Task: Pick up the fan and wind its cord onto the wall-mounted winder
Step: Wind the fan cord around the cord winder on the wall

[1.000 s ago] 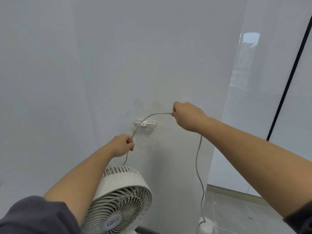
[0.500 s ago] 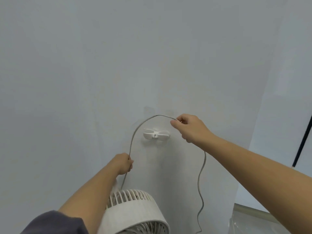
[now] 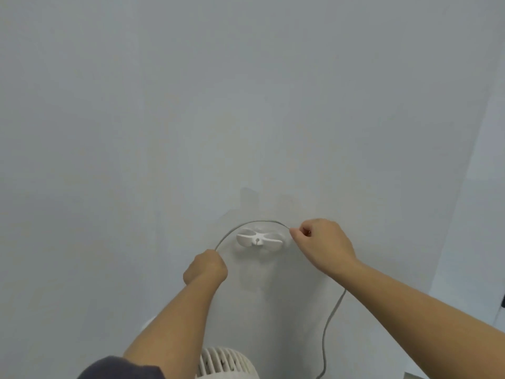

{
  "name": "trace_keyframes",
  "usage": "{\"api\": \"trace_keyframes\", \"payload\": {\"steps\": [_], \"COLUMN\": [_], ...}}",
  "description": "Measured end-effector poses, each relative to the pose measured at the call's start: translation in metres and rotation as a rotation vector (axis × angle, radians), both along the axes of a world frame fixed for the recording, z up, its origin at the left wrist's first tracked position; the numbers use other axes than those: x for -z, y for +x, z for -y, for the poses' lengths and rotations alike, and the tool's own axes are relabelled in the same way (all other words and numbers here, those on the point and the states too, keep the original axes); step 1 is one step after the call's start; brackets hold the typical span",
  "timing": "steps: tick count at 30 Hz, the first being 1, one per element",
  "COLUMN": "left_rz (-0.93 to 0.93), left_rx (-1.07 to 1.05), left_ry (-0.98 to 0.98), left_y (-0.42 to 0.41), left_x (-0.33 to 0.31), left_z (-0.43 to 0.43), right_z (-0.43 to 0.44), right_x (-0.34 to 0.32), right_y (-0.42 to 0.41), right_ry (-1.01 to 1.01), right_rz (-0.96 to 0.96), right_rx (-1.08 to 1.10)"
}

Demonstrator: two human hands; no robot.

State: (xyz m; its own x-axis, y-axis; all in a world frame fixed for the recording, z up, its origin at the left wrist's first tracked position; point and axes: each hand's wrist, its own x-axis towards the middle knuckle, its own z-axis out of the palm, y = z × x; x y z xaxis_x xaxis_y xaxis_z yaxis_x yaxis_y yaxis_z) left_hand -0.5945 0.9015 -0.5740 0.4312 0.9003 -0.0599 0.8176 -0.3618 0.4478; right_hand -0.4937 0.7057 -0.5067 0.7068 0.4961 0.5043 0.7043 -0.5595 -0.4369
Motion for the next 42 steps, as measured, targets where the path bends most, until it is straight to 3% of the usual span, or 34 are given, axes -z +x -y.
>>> {"api": "trace_keyframes", "payload": {"steps": [2,8,14,27,32,38,40,42], "left_rz": [0.019,0.362,0.39,-0.084,-0.101,0.174,0.305,0.413], "left_rx": [0.011,0.04,0.069,0.239,0.327,0.219,0.313,0.439], "left_ry": [-0.006,-0.177,-0.149,0.053,-0.082,0.235,0.155,-0.098], "left_y": [0.005,0.012,0.011,0.021,0.012,-0.004,-0.004,-0.003], "left_x": [0.002,0.008,0.009,0.008,0.02,0.004,0.005,0.007], "left_z": [-0.004,-0.003,-0.007,0.0,0.0,0.003,0.004,0.008], "right_z": [0.002,0.009,0.016,0.003,-0.003,-0.011,-0.013,-0.015], "right_x": [0.007,0.023,0.052,0.089,0.097,0.104,0.108,0.11], "right_y": [0.007,0.012,0.007,0.001,-0.011,-0.018,-0.019,-0.018], "right_ry": [-0.031,-0.044,-0.109,-0.137,-0.134,-0.224,-0.231,-0.198], "right_rz": [0.002,-0.04,-0.109,-0.19,-0.389,-0.337,-0.352,-0.388], "right_rx": [0.028,0.057,0.042,-0.031,-0.089,-0.068,-0.082,-0.093]}}
